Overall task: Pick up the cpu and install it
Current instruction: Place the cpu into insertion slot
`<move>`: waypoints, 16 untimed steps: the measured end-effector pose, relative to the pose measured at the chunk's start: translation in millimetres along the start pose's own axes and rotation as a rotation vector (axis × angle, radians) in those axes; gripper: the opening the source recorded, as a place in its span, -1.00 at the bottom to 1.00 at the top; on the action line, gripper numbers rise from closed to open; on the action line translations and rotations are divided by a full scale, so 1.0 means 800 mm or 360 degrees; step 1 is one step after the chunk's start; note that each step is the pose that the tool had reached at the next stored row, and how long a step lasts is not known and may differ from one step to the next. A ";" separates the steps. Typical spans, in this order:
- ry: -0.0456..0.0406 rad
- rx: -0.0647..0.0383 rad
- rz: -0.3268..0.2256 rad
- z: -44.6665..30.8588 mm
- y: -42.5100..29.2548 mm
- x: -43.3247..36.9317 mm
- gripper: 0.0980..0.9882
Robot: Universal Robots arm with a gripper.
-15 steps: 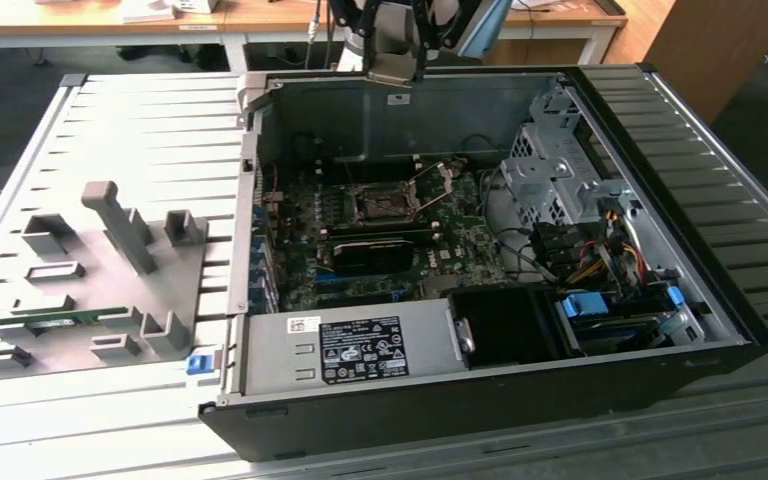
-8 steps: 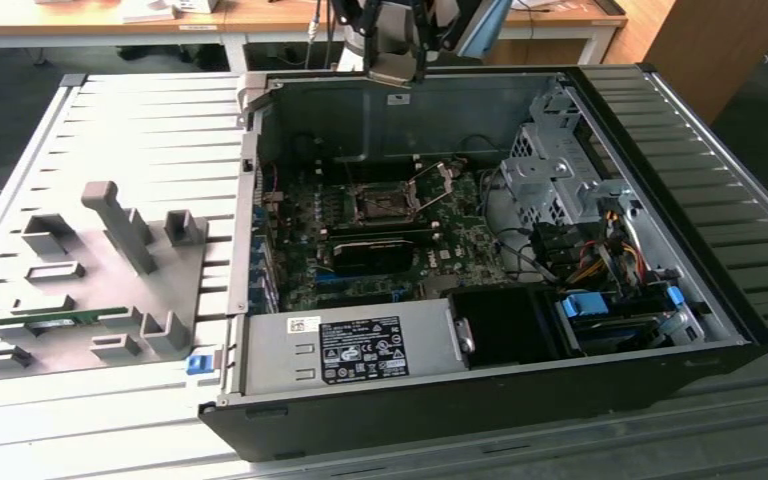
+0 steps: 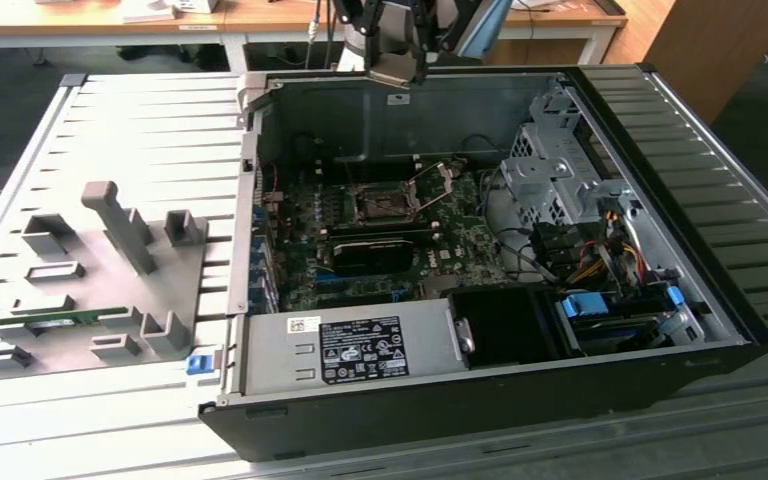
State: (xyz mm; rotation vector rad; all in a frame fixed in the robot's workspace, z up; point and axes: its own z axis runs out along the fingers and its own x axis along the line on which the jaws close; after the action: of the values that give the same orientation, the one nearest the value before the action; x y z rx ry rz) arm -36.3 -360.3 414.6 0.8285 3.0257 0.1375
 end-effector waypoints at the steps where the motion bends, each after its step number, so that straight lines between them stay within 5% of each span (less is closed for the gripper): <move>1: -0.0001 0.0000 0.0011 0.0001 0.0000 0.000 0.00; 16: -0.0015 -0.0004 0.0174 0.0005 0.0000 0.000 0.00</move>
State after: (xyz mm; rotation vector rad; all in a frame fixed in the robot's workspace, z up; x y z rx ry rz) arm -36.3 -360.2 414.1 0.9914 2.9712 0.1367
